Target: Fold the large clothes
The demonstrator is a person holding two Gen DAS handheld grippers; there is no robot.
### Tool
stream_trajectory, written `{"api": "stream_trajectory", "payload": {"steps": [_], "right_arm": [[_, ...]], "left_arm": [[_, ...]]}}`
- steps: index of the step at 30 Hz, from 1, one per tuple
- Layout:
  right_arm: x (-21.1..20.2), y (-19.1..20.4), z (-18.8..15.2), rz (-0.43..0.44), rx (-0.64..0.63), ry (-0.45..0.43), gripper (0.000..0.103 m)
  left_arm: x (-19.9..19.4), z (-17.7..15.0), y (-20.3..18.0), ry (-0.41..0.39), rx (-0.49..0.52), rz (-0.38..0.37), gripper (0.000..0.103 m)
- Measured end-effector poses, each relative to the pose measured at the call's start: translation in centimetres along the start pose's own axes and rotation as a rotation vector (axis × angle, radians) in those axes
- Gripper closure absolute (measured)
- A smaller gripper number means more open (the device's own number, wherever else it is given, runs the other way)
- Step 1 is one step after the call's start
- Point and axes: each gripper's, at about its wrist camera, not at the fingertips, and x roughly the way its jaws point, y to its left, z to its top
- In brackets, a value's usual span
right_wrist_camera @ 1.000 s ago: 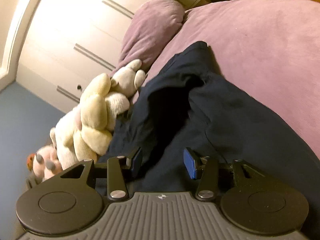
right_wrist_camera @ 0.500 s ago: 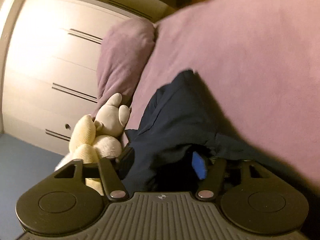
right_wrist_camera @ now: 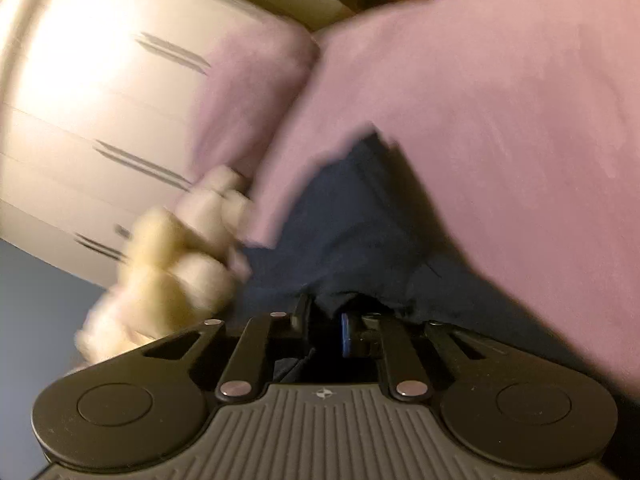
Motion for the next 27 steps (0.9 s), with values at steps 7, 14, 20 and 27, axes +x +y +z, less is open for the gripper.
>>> {"api": "stream_trajectory", "payload": {"steps": [7,14,20,27], "right_arm": [[-0.1,-1.9,-1.8,-0.215,-0.21,-0.035,0.094],[-0.5,-0.1,-2.5,-0.257,-0.394,-0.048,0.086],[-0.4,-0.8,-2.0,-0.225,-0.314,-0.035,0.087],[-1.1,1.7,-3.3,-0.27,-0.489,-0.16,0.093]], "left_arm": [[4.4,-4.1,0.3,0.12,0.095,0.137,0.093],[5.0,-5.1,0.6,0.124,0.099,0.101,0.053],[6.4,-4.7,-0.3,0.119,0.107,0.14,0.07],[5.2,-3.7,-2.8,-0.014,0.214,0.149,0.091]]}}
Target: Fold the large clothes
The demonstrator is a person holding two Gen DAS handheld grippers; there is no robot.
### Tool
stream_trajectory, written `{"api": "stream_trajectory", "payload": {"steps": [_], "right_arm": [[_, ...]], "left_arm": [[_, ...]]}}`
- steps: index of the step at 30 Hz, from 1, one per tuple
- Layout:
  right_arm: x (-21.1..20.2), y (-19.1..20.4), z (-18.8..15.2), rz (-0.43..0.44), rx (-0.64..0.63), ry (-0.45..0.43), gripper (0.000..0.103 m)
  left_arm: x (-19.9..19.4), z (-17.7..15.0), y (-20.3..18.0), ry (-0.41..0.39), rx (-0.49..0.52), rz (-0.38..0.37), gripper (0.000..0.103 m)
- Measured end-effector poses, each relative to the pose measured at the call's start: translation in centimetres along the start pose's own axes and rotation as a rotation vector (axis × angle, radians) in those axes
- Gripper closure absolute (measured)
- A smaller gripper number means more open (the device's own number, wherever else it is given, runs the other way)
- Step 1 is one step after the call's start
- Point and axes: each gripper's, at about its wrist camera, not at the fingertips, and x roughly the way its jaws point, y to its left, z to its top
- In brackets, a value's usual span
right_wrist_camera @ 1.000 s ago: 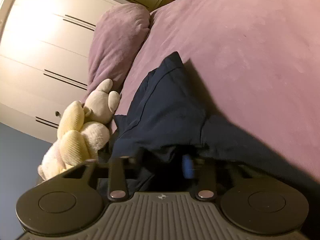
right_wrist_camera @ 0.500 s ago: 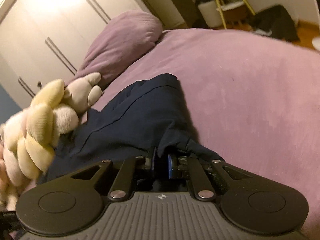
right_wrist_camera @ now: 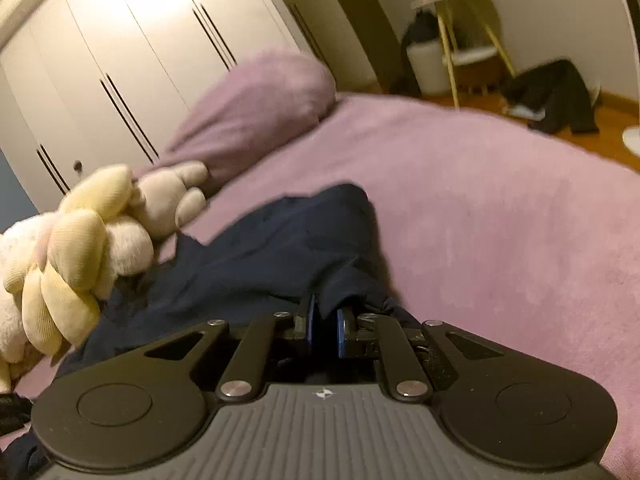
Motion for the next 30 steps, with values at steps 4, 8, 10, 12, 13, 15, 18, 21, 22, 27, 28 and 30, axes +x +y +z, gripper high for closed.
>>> {"api": "stream_trajectory", "payload": {"steps": [4,8,10,12,13,15,18,21,22,27,28,30], "right_arm": [[1.3,0.0,-0.8,-0.076,-0.031,0.035,0.095],[1.1,-0.3,-0.2,-0.066,-0.029,0.08,0.089],[0.0,-0.3,0.8,-0.057,-0.01,0.098,0.084],[-1.7,0.5,1.3,-0.087,-0.051,0.069,0.078],[-2.6,1.1,1.3,-0.096,-0.076,0.042,0.072],[-3.9,2.5,1.3,-0.092,-0.126,-0.016,0.071],[-3.2,5.9,0.6,-0.031,-0.247,-0.002,0.071],[-1.2,9.4,-1.1,0.014,-0.374,0.025,0.076],[-0.3,10.3,-1.7,0.018,-0.405,0.031,0.077],[3.2,12.4,-3.2,-0.013,-0.484,0.038,0.078],[3.9,12.4,-3.4,-0.027,-0.496,0.063,0.078],[5.4,12.1,-3.6,-0.07,-0.533,0.105,0.086]], "left_arm": [[2.7,-1.3,-0.1,0.114,0.022,0.08,0.082],[2.2,-1.9,0.7,0.102,-0.003,0.085,0.064],[1.9,-2.0,1.2,0.104,-0.014,0.086,0.06],[1.8,-2.1,1.2,0.103,-0.008,0.087,0.059],[1.9,-2.1,1.1,0.103,-0.002,0.094,0.059],[1.8,-2.2,0.6,0.102,0.012,0.111,0.058],[1.9,-2.3,0.1,0.099,0.046,0.136,0.051],[2.1,-2.4,-0.3,0.094,0.084,0.158,0.046],[2.1,-2.5,-0.4,0.091,0.095,0.165,0.044],[2.5,-2.5,-0.5,0.081,0.11,0.186,0.034],[2.7,-2.6,-0.5,0.079,0.109,0.188,0.033],[3.0,-2.6,-0.6,0.074,0.103,0.195,0.028]]}}
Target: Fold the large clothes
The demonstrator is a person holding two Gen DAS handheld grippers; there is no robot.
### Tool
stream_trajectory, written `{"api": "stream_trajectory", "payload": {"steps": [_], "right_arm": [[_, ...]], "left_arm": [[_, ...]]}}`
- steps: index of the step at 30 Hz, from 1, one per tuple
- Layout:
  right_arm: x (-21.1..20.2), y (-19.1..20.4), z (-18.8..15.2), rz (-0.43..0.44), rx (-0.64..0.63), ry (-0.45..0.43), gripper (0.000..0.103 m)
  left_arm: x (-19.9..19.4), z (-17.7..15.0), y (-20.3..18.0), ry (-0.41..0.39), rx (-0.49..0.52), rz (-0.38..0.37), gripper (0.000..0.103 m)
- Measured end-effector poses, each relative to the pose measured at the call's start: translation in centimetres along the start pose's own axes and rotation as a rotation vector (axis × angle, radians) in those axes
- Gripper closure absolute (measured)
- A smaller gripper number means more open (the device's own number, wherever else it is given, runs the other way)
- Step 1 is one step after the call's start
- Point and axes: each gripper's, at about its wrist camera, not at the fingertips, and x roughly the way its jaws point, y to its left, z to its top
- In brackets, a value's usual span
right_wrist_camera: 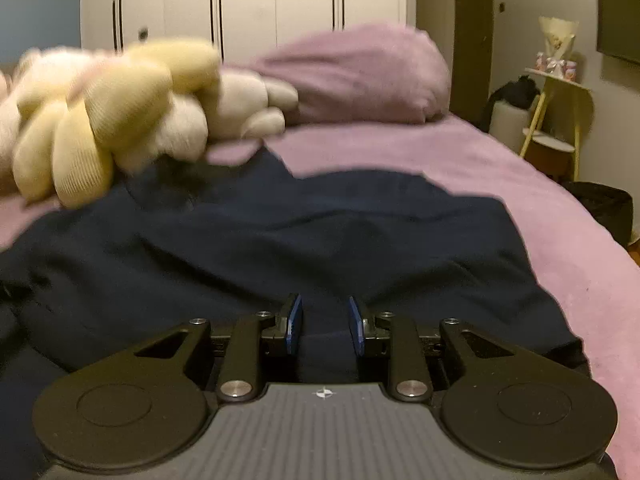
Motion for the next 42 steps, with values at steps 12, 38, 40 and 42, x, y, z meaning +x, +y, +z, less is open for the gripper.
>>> {"api": "stream_trajectory", "payload": {"steps": [12,38,40,42], "right_arm": [[-1.1,-0.6,1.1,-0.054,-0.023,-0.005,0.089],[-5.7,2.4,-2.0,0.038,0.005,0.046,0.085],[-7.9,2.7,-3.2,0.106,0.061,0.054,0.085],[-9.6,3.2,-4.5,0.168,0.105,0.062,0.084]], "left_arm": [[-2.0,-0.9,0.4,0.014,-0.068,-0.031,0.012],[-7.6,-4.4,6.8,0.036,-0.226,-0.229,0.001],[-9.1,-5.2,10.1,0.01,-0.302,-0.212,0.001],[-10.5,-6.1,14.0,-0.026,-0.379,-0.154,0.001]]}}
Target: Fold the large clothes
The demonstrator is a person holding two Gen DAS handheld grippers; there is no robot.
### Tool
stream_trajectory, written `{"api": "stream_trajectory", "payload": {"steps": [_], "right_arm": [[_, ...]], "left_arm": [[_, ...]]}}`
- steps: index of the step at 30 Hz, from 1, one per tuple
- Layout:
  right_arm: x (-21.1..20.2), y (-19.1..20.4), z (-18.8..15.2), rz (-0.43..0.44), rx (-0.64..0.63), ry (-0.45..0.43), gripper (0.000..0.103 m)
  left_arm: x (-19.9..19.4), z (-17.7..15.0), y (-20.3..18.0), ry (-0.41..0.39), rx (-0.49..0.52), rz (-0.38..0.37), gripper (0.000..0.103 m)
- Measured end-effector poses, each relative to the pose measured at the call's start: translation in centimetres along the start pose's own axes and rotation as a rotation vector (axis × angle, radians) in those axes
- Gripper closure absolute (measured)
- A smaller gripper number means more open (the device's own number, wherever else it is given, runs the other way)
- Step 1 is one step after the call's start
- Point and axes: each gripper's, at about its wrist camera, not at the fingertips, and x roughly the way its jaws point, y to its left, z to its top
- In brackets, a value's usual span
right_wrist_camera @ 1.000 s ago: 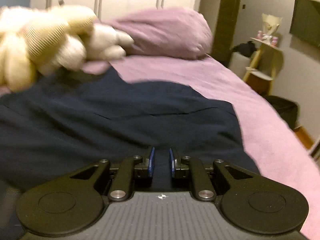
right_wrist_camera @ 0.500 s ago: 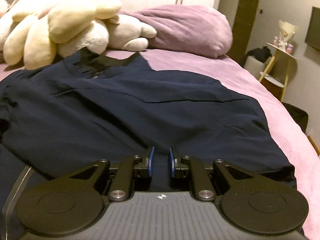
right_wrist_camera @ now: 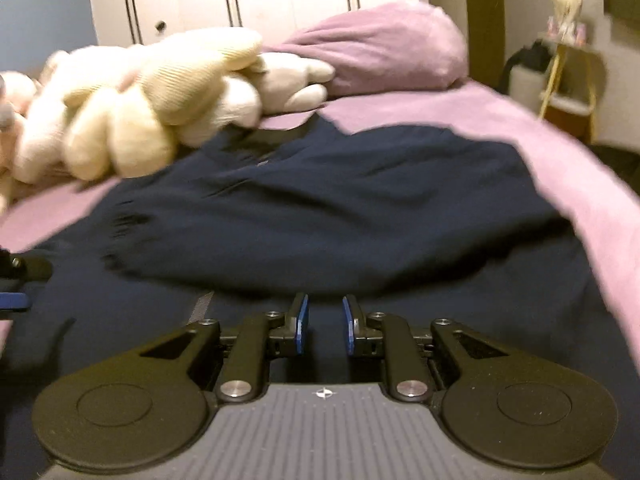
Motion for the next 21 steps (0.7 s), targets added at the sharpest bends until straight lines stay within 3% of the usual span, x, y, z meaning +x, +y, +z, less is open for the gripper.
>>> {"api": "stream_trajectory", "payload": {"steps": [5,8,11,13,18,21], "right_arm": [[-1.7,1.6,-2.8,0.063,0.052,0.03,0.083],[-2.0,1.7,-3.8,0.106,0.14,0.063,0.082],[-2.0,1.8,-5.2,0.168,0.234,0.083,0.081],[-2.3,2.1,-5.8,0.171,0.229,0.064,0.081],[-2.6,2.3,-6.3,0.165,0.241,0.051,0.081],[-2.7,2.9,-6.4,0.142,0.216,0.042,0.08]], "left_arm": [[-3.3,1.7,10.7,-0.121,-0.26,0.104,0.002],[-4.1,2.7,16.5,-0.201,-0.437,0.151,0.018],[-4.1,3.7,21.3,-0.248,-0.592,0.16,0.028],[-3.9,4.0,23.9,-0.273,-0.696,0.139,0.037],[-2.0,3.8,28.8,-0.282,-0.943,0.04,0.081],[-1.1,2.8,30.3,-0.284,-1.045,-0.022,0.088]]}}
